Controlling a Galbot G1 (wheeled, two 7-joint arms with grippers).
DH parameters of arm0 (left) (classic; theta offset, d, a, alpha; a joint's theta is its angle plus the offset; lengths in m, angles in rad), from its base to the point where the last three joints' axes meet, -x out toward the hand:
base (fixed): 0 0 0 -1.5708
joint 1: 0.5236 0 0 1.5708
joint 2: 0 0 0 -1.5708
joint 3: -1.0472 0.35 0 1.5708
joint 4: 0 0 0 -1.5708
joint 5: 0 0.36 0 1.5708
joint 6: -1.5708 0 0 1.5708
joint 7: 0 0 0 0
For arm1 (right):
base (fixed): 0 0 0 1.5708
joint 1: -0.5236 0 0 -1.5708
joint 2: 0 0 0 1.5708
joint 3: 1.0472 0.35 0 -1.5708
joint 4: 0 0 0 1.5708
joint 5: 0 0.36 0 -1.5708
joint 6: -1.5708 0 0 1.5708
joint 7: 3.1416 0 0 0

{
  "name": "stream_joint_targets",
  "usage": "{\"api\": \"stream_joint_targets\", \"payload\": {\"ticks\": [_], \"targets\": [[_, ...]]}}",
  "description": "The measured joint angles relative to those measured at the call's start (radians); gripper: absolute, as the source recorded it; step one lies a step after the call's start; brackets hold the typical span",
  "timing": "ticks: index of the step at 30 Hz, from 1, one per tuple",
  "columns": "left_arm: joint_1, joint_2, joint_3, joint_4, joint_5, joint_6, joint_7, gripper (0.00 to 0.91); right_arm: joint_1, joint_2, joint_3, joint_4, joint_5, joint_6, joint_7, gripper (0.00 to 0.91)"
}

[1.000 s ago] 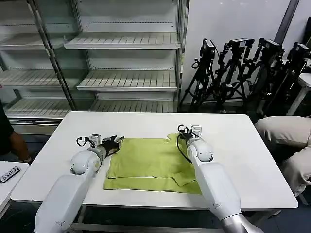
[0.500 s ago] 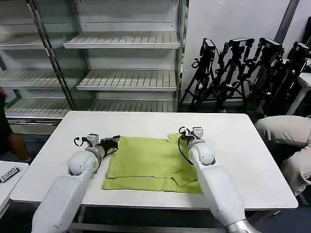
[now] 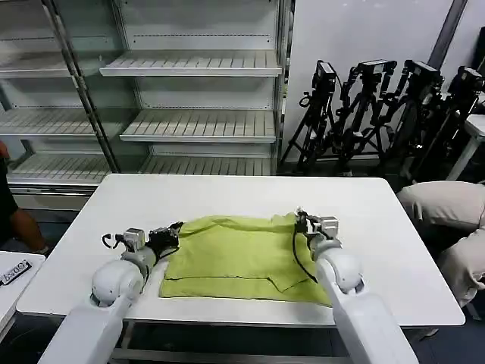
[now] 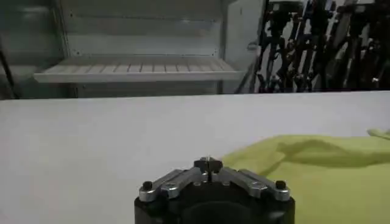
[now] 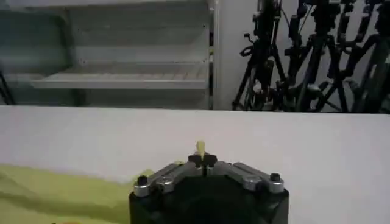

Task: Fold and organize the clothes.

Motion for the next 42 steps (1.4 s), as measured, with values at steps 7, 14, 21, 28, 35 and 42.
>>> {"api": "stream_joint_targets", "payload": {"ticks": [7, 14, 21, 28, 35, 42], "targets": [[0.079, 0.009, -0.023, -0.068, 0.039, -0.001, 0.001, 0.0, -0.117, -0.032, 0.015, 0.115, -0.004, 0.0, 0.01, 0.0], [0.131, 0.01, -0.032, -0.116, 0.079, 0.014, 0.003, 0.0, -0.192, -0.038, 0.017, 0.173, -0.018, -0.001, 0.015, 0.0], [0.152, 0.022, -0.049, -0.137, 0.093, 0.021, 0.007, 0.01, -0.241, -0.047, 0.025, 0.219, -0.027, -0.003, 0.019, 0.0], [0.158, 0.029, -0.049, -0.143, 0.102, 0.031, 0.012, 0.01, -0.276, -0.053, 0.036, 0.258, -0.033, -0.004, 0.024, 0.0], [0.179, 0.041, -0.042, -0.162, 0.111, 0.035, 0.016, 0.02, -0.294, -0.054, 0.044, 0.266, -0.048, -0.001, 0.026, 0.0], [0.209, 0.055, -0.054, -0.198, 0.118, 0.038, 0.004, 0.02, -0.293, -0.054, 0.038, 0.265, -0.058, -0.001, 0.03, 0.0]]}}
